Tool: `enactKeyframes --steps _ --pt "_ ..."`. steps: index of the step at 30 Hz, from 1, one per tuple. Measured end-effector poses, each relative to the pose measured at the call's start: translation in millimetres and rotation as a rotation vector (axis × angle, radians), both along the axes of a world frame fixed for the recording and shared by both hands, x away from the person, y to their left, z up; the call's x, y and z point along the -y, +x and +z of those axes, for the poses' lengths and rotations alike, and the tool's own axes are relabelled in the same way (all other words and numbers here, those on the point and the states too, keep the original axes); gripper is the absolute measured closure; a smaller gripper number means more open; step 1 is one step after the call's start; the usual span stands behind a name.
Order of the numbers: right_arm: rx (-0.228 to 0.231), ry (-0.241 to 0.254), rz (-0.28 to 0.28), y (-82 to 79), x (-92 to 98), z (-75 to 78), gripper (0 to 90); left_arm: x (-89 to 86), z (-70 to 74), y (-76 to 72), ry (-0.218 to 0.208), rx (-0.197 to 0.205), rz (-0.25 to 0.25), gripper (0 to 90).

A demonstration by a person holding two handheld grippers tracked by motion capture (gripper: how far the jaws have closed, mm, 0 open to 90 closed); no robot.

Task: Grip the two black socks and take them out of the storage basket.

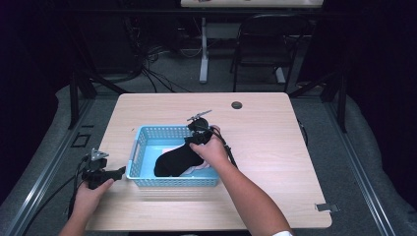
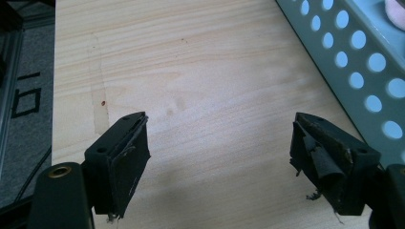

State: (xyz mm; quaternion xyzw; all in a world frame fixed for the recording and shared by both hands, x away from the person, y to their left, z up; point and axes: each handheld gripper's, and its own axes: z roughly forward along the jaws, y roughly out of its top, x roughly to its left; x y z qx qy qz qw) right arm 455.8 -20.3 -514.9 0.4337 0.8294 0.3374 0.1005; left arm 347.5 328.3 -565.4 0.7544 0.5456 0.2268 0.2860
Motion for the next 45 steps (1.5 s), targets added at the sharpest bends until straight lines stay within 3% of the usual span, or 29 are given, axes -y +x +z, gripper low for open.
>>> enactKeyframes --steps 8,17,24,31,39,40,45 --pt "-0.038 -0.008 0.011 0.2 -0.6 -1.0 70.6 0.3 0.0 0.0 0.002 0.003 0.000 20.9" --pt "-0.028 -0.018 0.047 -5.3 -3.4 2.6 85.4 0.3 0.0 0.1 0.002 0.002 0.000 20.9" --pt "0.022 0.003 0.077 -15.0 -2.9 15.3 86.4 0.3 0.0 0.0 0.001 0.003 0.000 20.9" --pt "0.081 0.067 0.107 -29.5 -1.7 35.3 86.5 0.6 0.0 0.0 0.004 0.002 0.001 20.9" --pt "0.165 0.107 0.155 -44.9 -4.5 67.8 86.5 0.5 -0.1 0.1 0.005 0.000 0.000 20.9" --pt "0.191 0.116 0.167 -48.2 -4.9 76.6 86.6 0.6 -0.2 0.1 0.004 0.001 0.001 20.9" --pt "0.228 0.137 0.173 -54.5 -4.5 93.8 86.6 0.5 0.0 -0.1 0.005 0.001 0.001 20.9"
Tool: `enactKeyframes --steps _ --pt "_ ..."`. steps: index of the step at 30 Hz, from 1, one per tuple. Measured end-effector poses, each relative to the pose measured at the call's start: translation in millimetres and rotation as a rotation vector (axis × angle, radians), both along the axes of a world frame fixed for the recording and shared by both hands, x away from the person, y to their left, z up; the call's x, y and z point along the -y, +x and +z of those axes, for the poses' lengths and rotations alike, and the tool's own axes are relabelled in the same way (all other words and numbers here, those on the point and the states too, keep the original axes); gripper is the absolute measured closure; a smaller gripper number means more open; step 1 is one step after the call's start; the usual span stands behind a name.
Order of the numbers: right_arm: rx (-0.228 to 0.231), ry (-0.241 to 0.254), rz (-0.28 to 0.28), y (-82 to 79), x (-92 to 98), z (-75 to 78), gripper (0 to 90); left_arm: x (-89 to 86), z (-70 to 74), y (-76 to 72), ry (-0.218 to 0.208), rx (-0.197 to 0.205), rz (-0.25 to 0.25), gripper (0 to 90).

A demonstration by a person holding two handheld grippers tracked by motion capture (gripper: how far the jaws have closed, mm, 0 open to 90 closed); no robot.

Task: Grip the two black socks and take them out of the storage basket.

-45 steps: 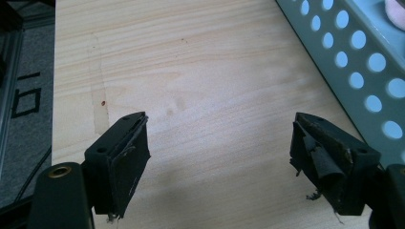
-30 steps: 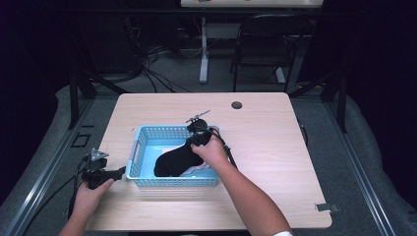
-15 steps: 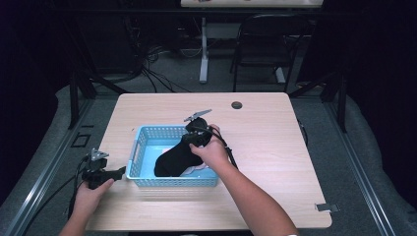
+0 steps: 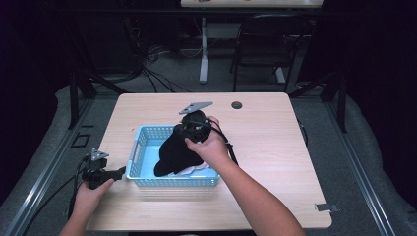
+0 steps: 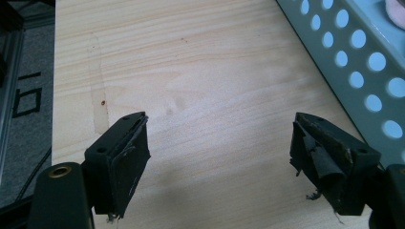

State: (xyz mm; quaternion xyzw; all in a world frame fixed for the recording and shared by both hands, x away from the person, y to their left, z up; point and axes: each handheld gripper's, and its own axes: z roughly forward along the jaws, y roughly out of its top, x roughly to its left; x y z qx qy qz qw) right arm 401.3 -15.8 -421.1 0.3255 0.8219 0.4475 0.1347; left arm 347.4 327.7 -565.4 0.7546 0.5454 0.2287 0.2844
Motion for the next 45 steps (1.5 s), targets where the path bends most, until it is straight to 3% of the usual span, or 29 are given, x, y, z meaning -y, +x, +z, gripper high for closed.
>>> enactKeyframes --steps 3,11,26,37,41,45 --pt "0.028 0.011 0.011 -5.0 2.7 15.4 86.6 0.0 0.0 0.0 -0.001 0.000 0.000 20.9" --pt "0.067 0.023 0.009 -14.1 15.9 37.6 86.6 0.0 -0.2 0.1 0.001 -0.001 0.000 20.9" --pt "0.102 0.034 -0.006 -37.3 56.1 59.7 86.6 0.1 -0.3 -0.2 -0.001 -0.002 0.004 20.9" --pt "0.147 0.071 -0.073 -60.3 106.0 73.2 86.7 0.4 -0.4 -0.3 0.002 -0.003 0.003 20.9" --pt "0.150 0.097 -0.124 -66.4 133.6 70.9 86.7 0.6 -0.5 -0.4 0.004 -0.005 0.002 20.9" --pt "0.151 0.093 -0.170 -70.0 152.4 65.1 86.7 0.7 -0.7 -0.4 0.005 -0.005 0.003 20.9"
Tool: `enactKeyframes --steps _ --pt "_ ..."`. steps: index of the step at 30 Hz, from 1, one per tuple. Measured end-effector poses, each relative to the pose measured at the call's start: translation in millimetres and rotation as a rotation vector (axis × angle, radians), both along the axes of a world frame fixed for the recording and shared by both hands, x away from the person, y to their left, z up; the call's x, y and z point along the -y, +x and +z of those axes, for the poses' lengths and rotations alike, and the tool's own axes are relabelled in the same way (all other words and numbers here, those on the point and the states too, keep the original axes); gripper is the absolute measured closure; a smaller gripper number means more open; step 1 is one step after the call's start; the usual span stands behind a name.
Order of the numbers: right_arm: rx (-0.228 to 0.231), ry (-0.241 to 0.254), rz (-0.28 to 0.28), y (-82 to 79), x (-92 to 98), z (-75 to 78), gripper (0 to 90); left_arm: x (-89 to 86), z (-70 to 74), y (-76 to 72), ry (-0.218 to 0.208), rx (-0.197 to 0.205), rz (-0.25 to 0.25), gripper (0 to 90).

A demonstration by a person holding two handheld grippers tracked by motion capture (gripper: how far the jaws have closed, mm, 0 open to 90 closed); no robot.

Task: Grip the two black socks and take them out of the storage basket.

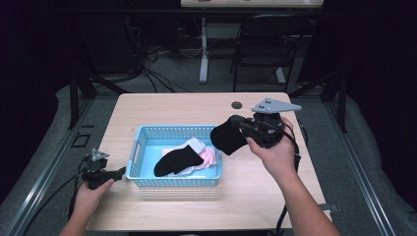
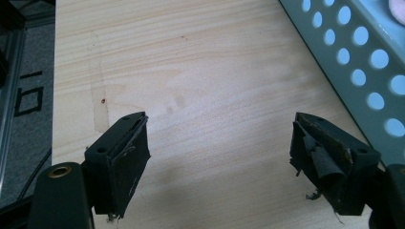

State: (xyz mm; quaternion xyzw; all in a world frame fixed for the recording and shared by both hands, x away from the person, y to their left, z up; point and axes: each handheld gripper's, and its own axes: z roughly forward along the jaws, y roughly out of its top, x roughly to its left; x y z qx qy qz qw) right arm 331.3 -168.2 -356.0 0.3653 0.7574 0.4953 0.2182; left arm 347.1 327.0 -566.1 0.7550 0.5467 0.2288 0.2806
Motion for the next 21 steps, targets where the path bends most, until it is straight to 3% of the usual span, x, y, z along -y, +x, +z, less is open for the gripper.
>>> enactKeyframes --steps 10,15,21 --pt "-0.038 0.014 -0.053 -11.4 30.3 -23.7 86.7 0.1 -0.4 -0.1 0.001 0.001 0.003 20.9" --pt "-0.058 0.016 -0.060 -17.9 35.3 -35.7 86.7 0.0 -0.2 -0.3 0.001 0.001 0.002 20.9" --pt "-0.093 0.007 -0.065 -23.0 34.5 -62.0 86.7 0.2 -0.3 -0.3 0.002 0.000 0.002 20.9"
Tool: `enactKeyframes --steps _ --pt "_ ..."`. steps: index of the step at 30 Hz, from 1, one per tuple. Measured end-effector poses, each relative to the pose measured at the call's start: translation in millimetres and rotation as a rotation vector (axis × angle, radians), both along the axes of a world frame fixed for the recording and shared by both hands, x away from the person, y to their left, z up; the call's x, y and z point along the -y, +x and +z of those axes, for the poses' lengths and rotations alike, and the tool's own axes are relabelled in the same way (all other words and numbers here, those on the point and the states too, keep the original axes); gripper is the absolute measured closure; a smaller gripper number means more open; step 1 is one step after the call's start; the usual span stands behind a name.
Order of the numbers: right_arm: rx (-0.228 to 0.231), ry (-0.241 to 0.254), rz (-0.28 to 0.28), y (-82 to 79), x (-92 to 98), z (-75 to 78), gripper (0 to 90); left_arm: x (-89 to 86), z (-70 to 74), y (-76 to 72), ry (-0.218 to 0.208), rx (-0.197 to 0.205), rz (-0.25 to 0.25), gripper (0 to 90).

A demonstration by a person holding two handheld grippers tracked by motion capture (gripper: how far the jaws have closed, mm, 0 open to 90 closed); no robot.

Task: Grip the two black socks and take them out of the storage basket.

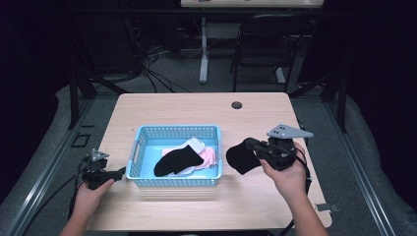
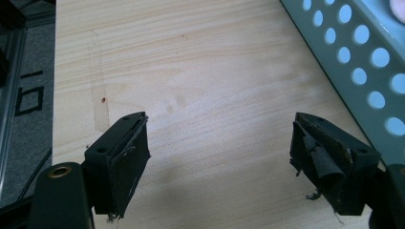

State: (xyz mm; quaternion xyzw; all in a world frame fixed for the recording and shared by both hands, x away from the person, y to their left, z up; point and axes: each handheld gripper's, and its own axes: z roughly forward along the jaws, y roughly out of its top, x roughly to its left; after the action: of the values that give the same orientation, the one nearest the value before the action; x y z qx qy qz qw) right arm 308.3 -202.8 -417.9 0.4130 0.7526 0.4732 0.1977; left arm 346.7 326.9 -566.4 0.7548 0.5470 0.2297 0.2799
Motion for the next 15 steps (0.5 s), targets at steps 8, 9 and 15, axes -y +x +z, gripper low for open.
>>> enactKeyframes --steps 8,9,15 --pt "-0.054 -0.006 -0.056 9.9 6.7 -32.6 86.7 0.1 -0.3 0.0 0.000 -0.001 -0.001 20.9" --pt "-0.062 -0.007 -0.067 12.2 9.2 -35.8 86.7 0.1 -0.3 -0.1 0.000 -0.002 -0.001 20.9" --pt "-0.101 0.011 -0.159 28.5 31.4 -62.9 86.7 0.1 -0.4 0.1 0.001 -0.002 0.000 20.9"
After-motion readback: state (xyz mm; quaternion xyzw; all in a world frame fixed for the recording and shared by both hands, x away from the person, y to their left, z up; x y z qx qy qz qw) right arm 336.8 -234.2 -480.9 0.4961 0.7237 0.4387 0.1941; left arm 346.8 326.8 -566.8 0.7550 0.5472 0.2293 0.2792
